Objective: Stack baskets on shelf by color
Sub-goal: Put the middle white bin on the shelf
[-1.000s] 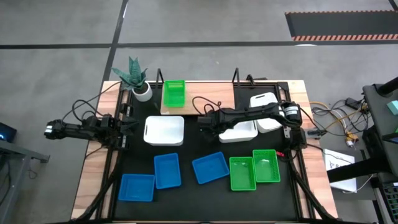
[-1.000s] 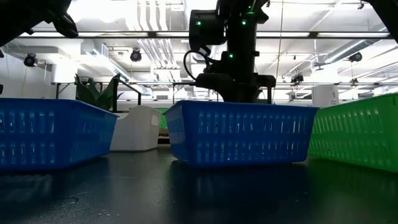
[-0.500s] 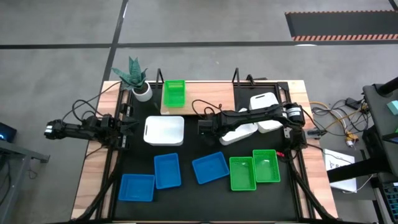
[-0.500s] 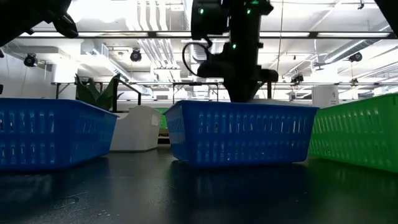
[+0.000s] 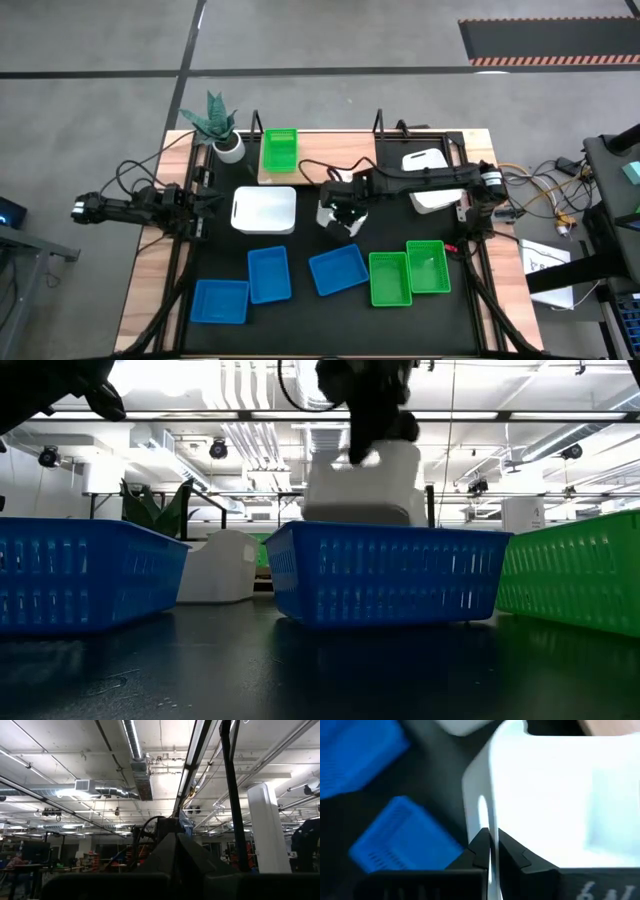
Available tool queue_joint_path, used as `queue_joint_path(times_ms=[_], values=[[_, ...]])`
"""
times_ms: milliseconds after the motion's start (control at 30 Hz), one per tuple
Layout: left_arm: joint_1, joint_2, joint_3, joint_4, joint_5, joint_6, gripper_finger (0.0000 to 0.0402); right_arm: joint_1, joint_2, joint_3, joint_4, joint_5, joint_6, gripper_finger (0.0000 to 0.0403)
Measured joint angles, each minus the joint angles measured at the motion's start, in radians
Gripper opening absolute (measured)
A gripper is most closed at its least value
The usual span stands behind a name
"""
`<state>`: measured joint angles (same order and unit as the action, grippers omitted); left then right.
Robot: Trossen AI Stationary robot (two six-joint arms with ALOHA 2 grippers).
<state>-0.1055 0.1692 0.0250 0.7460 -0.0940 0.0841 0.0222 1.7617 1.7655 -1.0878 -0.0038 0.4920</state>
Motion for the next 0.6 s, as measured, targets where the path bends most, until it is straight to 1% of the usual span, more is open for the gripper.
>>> queue_joint_path(times_ms=[100,200,300,400,500,600], values=[[0.000,0.000,0.000,0.000,0.000,0.000,0.0000,0.014,-0.001,0.051,-0.011,-0.058,-0.097,0.0008],[0.000,0.000,0.000,0.000,0.000,0.000,0.0000,0.034,-0.001,0.095,-0.008,-0.045,-0.276,0.0008],[0.000,0.000,0.000,0.000,0.000,0.000,0.0000,0.052,0.000,0.115,-0.001,0.033,-0.504,0.0008],[0.000,0.000,0.000,0.000,0.000,0.000,0.0000,0.063,0.001,0.102,-0.003,0.127,-0.729,0.0008],[0.000,0.000,0.000,0.000,0.000,0.000,0.0000,0.062,0.001,0.069,-0.003,0.260,-0.835,0.0008],[0.000,0.000,0.000,0.000,0.000,0.000,0.0000,0.028,0.001,0.035,-0.006,0.312,-0.875,0.0008]])
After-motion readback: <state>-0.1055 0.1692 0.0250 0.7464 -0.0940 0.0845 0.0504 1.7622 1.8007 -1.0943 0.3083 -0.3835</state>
